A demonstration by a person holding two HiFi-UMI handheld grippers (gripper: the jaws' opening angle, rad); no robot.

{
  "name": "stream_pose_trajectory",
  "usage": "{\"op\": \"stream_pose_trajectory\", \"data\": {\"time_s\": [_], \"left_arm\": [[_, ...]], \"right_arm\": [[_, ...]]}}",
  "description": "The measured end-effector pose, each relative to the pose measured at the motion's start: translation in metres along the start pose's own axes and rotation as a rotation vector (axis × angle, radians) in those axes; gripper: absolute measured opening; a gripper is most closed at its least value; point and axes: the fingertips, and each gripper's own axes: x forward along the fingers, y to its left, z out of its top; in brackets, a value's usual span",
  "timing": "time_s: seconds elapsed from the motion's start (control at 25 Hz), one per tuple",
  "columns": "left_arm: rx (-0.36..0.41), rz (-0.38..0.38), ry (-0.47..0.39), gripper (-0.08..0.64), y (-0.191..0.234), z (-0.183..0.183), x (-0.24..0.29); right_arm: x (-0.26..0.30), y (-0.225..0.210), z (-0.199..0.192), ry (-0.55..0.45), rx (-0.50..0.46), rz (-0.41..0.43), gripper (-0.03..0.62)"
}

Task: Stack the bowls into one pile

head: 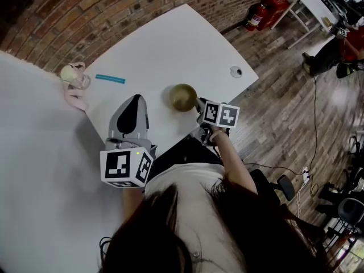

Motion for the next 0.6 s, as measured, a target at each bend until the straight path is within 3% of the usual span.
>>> {"op": "stream_pose_trajectory", "data": {"time_s": [0.6], "left_arm": [[-0.003,-0.034,-0.041,0.0,0.014,-0.003,-0.051]], "right_arm": [[-0.032,0.038,-0.011,-0.115,-0.074,-0.028,0.038]]}}
